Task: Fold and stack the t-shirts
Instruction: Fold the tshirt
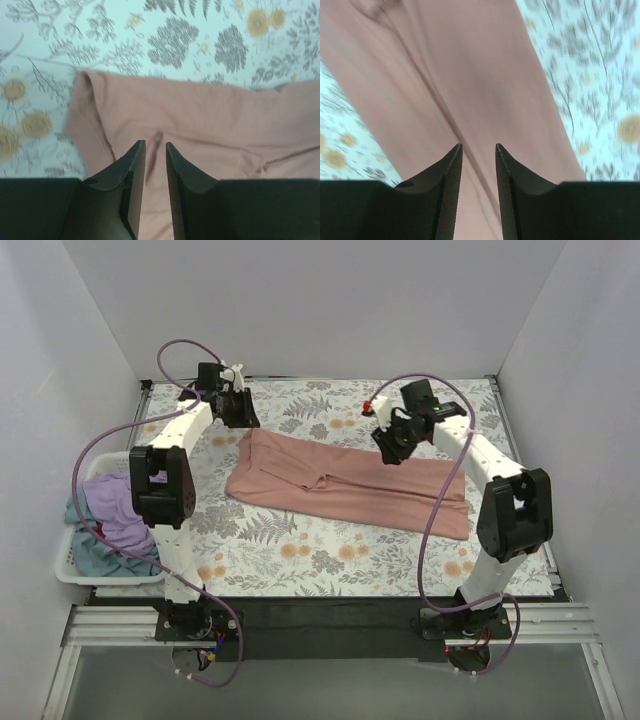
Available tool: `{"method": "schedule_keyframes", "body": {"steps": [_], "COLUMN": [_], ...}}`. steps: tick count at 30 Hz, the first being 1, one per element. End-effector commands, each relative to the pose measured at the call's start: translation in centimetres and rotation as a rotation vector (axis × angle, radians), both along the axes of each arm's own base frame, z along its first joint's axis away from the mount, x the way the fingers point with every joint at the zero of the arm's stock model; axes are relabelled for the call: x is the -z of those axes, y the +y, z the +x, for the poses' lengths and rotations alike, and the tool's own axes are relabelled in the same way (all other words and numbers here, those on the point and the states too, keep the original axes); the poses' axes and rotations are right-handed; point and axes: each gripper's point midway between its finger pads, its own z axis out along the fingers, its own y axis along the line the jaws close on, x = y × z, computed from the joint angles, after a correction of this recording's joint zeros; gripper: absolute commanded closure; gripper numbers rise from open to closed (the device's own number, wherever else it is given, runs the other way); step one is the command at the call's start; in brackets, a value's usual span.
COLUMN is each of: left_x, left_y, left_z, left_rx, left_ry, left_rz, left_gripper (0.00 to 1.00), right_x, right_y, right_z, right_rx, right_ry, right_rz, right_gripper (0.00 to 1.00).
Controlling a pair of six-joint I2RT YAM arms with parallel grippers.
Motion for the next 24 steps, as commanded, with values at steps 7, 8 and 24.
{"method": "schedule_keyframes", "body": {"steps": [7, 8, 24], "left_x": [1.8, 2.4, 10.5], "left_y": [-4.2, -4.5, -2.2], "left_z": [-12.6, -13.3, -7.1], "left_rx": [0.146, 0.152, 0.194], "left_ry": [0.145, 0.165, 0.225], "left_rz": [0.257, 0.257, 0.428], "left_gripper": [0.82, 0.83, 0.91], "right_x": [7.3, 8.0, 14.9], "right_y": [-11.0, -11.3, -8.9], "right_z": [-5.4, -5.8, -15.2], "right_rx": [0.004, -0.003, -0.160], "right_ry": [0.150, 0.169, 0.404], "right_rz": [-0.397, -0.414, -0.454], "right_gripper": [0.64, 0.65, 0.73]}}
